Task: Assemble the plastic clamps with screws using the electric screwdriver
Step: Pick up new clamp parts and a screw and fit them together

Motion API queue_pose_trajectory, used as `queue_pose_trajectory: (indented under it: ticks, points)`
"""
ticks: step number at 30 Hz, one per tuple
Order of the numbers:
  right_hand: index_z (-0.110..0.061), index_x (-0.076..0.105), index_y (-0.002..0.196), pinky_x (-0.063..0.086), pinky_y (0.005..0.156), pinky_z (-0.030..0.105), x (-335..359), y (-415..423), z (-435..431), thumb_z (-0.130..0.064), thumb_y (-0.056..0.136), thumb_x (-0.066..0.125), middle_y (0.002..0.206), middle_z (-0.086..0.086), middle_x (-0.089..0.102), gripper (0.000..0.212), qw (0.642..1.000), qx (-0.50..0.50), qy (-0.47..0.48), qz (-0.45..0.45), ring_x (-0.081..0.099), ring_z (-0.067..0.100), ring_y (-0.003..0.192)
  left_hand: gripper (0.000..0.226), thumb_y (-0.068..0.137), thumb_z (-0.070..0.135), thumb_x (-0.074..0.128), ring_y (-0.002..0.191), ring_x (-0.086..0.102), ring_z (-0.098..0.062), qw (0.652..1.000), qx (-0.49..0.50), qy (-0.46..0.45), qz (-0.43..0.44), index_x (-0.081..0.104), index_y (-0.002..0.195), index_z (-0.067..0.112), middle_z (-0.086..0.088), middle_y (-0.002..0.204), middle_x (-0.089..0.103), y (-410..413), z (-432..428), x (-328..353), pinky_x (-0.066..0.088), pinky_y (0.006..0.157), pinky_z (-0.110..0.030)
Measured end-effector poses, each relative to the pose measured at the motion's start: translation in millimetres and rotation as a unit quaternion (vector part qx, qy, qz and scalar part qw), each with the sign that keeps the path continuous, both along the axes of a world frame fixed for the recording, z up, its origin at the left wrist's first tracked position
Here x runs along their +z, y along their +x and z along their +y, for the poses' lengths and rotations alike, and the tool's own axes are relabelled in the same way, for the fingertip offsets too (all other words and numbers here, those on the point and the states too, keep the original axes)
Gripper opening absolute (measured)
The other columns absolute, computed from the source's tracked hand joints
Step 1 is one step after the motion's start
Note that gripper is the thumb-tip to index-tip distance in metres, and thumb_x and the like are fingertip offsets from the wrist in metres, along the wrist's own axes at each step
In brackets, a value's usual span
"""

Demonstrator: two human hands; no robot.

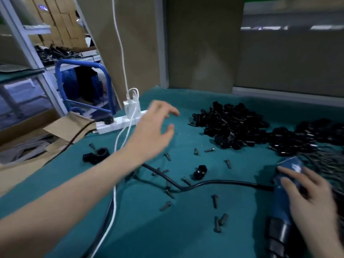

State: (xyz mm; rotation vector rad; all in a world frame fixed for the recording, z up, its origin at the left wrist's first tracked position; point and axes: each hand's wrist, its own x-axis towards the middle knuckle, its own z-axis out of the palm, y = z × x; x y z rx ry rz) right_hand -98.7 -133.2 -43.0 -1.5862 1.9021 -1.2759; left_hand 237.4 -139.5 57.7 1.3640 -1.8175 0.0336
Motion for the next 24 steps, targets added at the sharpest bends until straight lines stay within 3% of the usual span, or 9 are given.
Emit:
queue_pose_trajectory:
  ticks: [2,5,8,10,13,16,18,21,24]
  points:
    - [-0.055,0.063,0.085,0.031,0.092,0.026,10,1,11,-0.029,0.09,0.064,0.138,-0.001,0.043,0.027,1.0,0.01,-0.001,0.0,0.041,0.017,0.128,0.031,0.092,0.014,0.057,0.112,0.051,-0.017,0.981,-0.107,0.131,-0.092,0.057,0.123,0.017,-0.004,0.122,0.054,-67,-33,-15,0.035,0.095,-0.021]
    - [-0.047,0.064,0.087,0.029,0.094,0.023,22,6,22,-0.02,0.091,0.065,0.139,0.003,0.042,0.027,1.0,0.01,-0.003,-0.025,0.039,0.015,0.129,0.044,0.095,0.032,0.056,0.117,0.049,-0.032,0.941,-0.106,0.244,-0.209,0.045,0.136,0.021,-0.01,0.125,0.051,-127,-86,-48,0.041,0.099,-0.039]
    - [-0.037,0.068,0.094,0.03,0.1,0.022,23,8,24,-0.018,0.091,0.064,0.141,0.002,0.042,0.02,0.999,0.009,-0.007,-0.032,0.038,0.016,0.132,0.044,0.096,0.04,0.054,0.108,0.047,-0.037,0.928,-0.06,0.234,-0.282,0.041,0.134,0.023,-0.012,0.118,0.054,-146,-110,-63,0.038,0.096,-0.043]
    - [-0.036,0.068,0.094,0.031,0.1,0.024,21,9,24,-0.02,0.091,0.064,0.14,0.0,0.043,0.016,0.999,-0.002,-0.012,-0.034,0.038,0.017,0.132,0.035,0.097,0.039,0.049,0.1,0.05,-0.032,0.94,-0.044,0.157,-0.3,0.045,0.128,0.022,-0.008,0.105,0.06,-148,-115,-66,0.041,0.088,-0.04]
    - [-0.034,0.068,0.092,0.029,0.096,0.021,20,9,22,-0.023,0.091,0.065,0.136,-0.005,0.046,0.012,0.998,-0.036,-0.042,-0.019,0.038,0.014,0.128,0.023,0.093,0.036,0.05,0.073,0.056,-0.024,0.961,-0.041,0.033,-0.272,0.051,0.109,0.02,0.0,0.076,0.06,-145,-116,-54,0.044,0.064,-0.036]
    - [-0.025,0.07,0.096,0.031,0.098,0.023,16,7,21,-0.023,0.092,0.062,0.132,-0.005,0.049,0.009,0.995,-0.073,-0.069,0.018,0.035,0.01,0.126,0.018,0.08,0.02,0.057,0.055,0.044,-0.018,0.986,-0.095,0.108,-0.085,0.041,0.074,0.025,0.005,0.061,0.051,-159,-116,-32,0.034,0.052,-0.03]
    - [-0.019,0.071,0.097,0.038,0.1,0.031,16,9,22,-0.02,0.091,0.064,0.126,-0.002,0.054,0.01,0.989,-0.095,-0.098,0.052,0.038,0.013,0.122,0.018,0.078,0.017,0.058,0.06,0.047,-0.016,0.977,-0.149,0.146,-0.034,0.044,0.073,0.026,0.006,0.067,0.056,-186,-124,-15,0.04,0.057,-0.031]
    - [-0.013,0.073,0.091,0.05,0.088,0.044,16,10,24,-0.013,0.081,0.074,0.106,0.002,0.063,0.009,0.974,-0.11,-0.143,0.139,0.055,0.025,0.108,0.025,0.083,0.023,0.057,0.09,0.058,-0.017,0.96,-0.162,0.17,-0.151,0.062,0.104,0.035,0.01,0.097,0.064,-249,-145,-3,0.048,0.077,-0.032]
    - [-0.011,0.071,0.083,0.054,0.079,0.044,16,8,24,-0.013,0.073,0.077,0.09,0.004,0.064,0.012,0.954,-0.118,-0.163,0.221,0.062,0.03,0.094,0.033,0.089,0.032,0.058,0.109,0.057,-0.025,0.941,-0.145,0.211,-0.222,0.063,0.121,0.029,-0.001,0.118,0.064,-309,-173,-4,0.05,0.088,-0.037]
